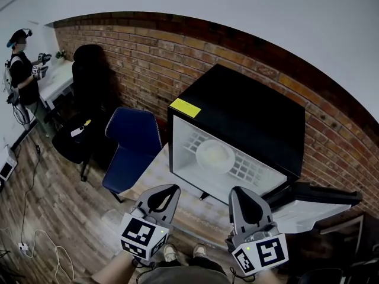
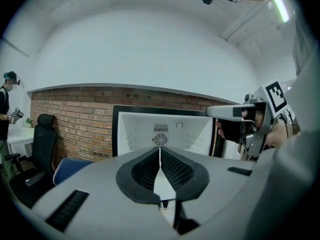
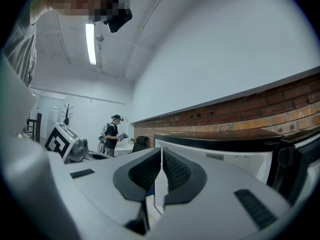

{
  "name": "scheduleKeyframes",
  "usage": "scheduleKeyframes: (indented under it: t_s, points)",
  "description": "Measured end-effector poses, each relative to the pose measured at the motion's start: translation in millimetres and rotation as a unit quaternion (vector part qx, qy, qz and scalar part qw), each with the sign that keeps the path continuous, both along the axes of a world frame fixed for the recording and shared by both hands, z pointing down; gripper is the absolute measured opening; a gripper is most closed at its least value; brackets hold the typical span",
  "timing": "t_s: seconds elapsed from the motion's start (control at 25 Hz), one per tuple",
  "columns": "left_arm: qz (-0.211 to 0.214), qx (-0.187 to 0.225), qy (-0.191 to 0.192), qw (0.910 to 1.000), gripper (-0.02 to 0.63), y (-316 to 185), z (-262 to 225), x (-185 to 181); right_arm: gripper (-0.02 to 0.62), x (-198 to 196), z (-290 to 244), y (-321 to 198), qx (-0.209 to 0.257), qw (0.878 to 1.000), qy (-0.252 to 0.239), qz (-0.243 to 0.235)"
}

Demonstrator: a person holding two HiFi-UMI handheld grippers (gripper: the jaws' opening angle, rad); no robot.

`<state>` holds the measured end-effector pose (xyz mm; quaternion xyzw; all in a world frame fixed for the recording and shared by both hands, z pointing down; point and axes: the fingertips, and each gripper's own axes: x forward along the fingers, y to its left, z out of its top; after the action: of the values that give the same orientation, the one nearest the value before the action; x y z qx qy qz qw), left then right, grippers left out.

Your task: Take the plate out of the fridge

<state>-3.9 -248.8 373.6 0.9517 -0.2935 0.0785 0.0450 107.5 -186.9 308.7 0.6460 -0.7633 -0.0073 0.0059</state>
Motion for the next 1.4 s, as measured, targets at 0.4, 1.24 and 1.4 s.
scheduleKeyframes:
  t_s: [0.4,1.24,1.4]
  points:
    - [-0.005,-0.060,0.062,0.9963,0.020,-22,7,26,0.032,13,-3,-15,-0.001,1.000,0.002,-0.024]
    - [0.004,-0.164,0.154,0.9743,0.156,-74,23,75,0.032,19,4,-44,-0.018,0.998,0.019,-0.050]
    - [0.002,-0.211,0.174,0.9619,0.173,-85,42,81,0.032,19,8,-49,-0.025,0.998,0.024,-0.052]
